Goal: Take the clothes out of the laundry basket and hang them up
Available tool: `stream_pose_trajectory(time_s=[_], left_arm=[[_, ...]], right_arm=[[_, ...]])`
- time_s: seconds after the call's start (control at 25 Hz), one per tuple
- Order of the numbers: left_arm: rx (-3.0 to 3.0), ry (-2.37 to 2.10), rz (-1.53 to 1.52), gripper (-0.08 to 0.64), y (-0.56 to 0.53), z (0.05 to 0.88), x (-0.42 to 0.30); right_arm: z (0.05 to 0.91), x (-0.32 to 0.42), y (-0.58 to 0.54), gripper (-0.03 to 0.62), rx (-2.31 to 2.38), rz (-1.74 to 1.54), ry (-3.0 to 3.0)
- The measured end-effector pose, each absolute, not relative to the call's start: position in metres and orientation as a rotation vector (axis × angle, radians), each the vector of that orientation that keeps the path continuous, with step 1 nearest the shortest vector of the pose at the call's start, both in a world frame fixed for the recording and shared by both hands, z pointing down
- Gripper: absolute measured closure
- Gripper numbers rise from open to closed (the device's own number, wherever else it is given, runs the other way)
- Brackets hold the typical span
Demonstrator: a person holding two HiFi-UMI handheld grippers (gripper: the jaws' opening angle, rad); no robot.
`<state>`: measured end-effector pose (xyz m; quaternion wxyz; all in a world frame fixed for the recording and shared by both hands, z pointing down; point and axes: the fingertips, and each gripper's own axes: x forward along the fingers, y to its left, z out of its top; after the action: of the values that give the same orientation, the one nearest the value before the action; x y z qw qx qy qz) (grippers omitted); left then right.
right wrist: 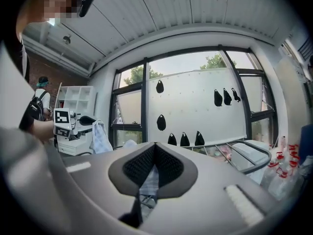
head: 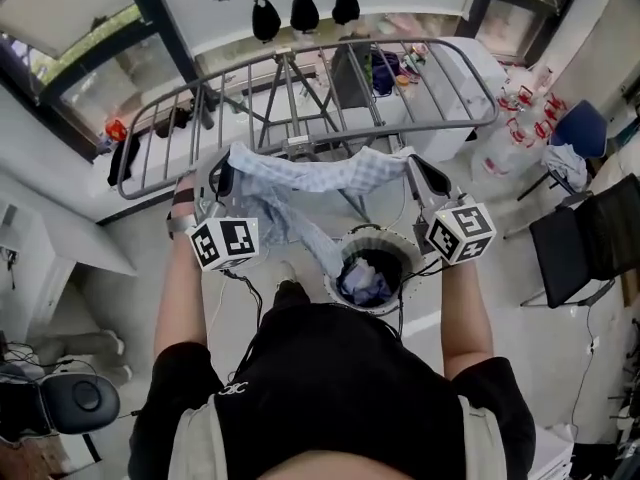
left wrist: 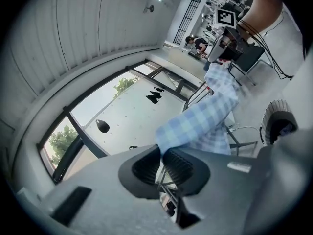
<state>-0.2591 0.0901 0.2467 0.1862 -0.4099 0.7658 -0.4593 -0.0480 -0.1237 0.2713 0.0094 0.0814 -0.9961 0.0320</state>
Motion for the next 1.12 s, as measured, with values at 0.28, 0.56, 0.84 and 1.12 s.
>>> stream_pose_trajectory(time_s=[0.28,0.56,0.84,1.12], left_arm=[[-0.989,2.179,-1.357,0.537,0.116,0.211,-0.31],[-0.867,2.127,-1.44,0.537,0.13,0.166,-0.377],[-0.868,2.118,-1.469,0.535,0.124,0.132,-0.458],[-0.924,2.091,-1.549,0.535,0.106,0.128,-0.546]], right_arm=[[0.253,-0.114,-0.117,0.578,0.152,-0.024,-3.117],[0.234,-0.189,-0.115,0.578,0.091,-0.138,-3.115],[0.227,-0.261,-0.12,0.578,0.107,-0.194,-3.097],[0.233,-0.336,-0.125,0.578,0.142,-0.212,-3.051]])
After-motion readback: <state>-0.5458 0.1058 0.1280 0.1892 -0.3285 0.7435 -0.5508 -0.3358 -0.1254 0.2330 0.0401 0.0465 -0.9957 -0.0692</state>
